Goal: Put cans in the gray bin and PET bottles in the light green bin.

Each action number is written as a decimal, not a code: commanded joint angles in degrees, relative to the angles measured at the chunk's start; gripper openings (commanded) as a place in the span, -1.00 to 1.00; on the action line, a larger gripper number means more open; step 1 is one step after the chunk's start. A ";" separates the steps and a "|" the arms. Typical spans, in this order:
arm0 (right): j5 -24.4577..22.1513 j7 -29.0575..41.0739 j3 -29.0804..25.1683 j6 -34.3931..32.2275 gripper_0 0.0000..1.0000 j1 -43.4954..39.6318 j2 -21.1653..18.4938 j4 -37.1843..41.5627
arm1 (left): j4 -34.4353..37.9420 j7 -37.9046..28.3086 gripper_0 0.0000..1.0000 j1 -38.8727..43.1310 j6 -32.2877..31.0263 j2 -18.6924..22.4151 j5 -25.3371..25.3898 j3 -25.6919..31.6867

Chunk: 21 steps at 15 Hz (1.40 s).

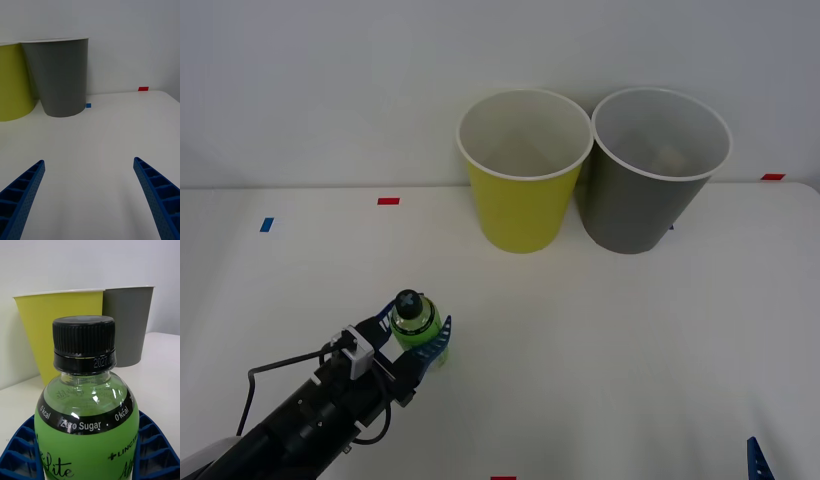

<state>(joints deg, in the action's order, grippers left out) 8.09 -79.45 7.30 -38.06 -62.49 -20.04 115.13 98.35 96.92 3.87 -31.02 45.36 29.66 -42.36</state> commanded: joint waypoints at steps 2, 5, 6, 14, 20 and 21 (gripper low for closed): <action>0.00 0.00 0.00 0.00 0.60 0.00 0.00 0.00 | -0.35 0.11 -1.00 0.00 0.00 0.00 -0.31 0.00; 0.00 0.00 0.00 0.00 0.60 0.00 0.00 0.00 | -0.35 -0.07 -1.00 0.09 0.96 -0.36 -0.31 0.09; 0.00 0.00 0.00 0.00 0.60 0.00 0.00 0.00 | -0.35 0.02 -1.00 0.00 1.23 -0.36 -0.22 0.09; 0.00 0.00 0.00 0.00 0.60 0.00 0.00 0.00 | 14.41 -0.51 -1.00 0.09 23.46 -0.09 0.22 7.29; 0.00 0.00 0.00 0.00 0.60 0.00 0.00 0.00 | 32.96 -0.24 -1.00 0.09 54.22 -1.59 0.31 20.12; 0.00 0.00 0.00 0.00 0.59 0.00 0.00 0.00 | 35.86 0.02 -1.00 0.09 59.50 -2.82 0.31 22.41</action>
<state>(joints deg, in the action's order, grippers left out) 8.09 -79.45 7.30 -38.06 -62.49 -20.04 115.14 128.00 96.58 4.00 19.63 44.41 29.90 -24.93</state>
